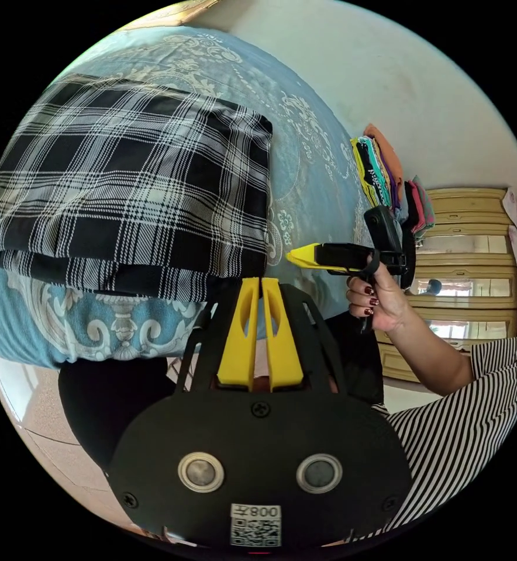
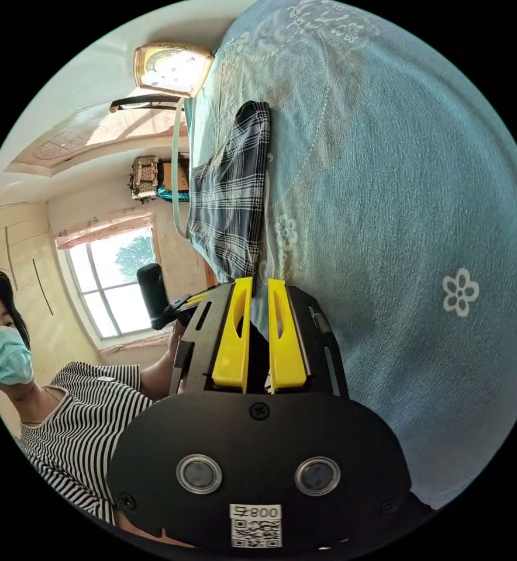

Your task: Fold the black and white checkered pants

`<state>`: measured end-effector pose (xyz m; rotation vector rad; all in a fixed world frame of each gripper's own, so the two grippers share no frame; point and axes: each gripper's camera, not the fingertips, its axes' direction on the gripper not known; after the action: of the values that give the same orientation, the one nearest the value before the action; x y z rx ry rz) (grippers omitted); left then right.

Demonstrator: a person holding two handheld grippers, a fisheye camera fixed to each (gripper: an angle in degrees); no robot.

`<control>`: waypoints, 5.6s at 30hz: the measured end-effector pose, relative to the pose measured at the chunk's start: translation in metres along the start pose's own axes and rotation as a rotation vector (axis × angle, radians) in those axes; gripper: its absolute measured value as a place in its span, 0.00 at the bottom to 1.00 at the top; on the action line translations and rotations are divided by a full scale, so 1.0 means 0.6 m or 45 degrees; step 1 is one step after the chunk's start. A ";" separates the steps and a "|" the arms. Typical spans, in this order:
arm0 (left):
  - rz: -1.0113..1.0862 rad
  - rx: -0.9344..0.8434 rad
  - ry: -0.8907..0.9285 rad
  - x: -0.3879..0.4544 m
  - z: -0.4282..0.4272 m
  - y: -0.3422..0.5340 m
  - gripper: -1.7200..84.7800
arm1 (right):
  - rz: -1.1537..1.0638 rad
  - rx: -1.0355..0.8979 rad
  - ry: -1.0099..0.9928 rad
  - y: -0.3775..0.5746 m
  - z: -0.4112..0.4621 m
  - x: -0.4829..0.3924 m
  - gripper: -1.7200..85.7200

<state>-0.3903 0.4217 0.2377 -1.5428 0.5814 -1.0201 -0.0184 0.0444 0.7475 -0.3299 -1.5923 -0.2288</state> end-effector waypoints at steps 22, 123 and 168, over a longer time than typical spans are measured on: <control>0.067 0.067 0.105 -0.161 -0.119 0.086 0.02 | 0.101 -0.023 -0.359 -0.009 0.065 0.046 0.04; -0.306 0.539 0.483 0.134 -0.237 0.212 0.06 | -0.028 0.384 -0.642 0.768 -0.247 -0.073 0.03; 0.732 -0.512 0.587 1.647 1.020 -0.569 0.07 | 0.254 1.718 -0.511 1.761 -1.055 0.159 0.03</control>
<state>0.5678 0.0199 0.8606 -1.3419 1.5305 -0.8310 0.9395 0.8217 0.8157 0.5517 -1.7352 1.0987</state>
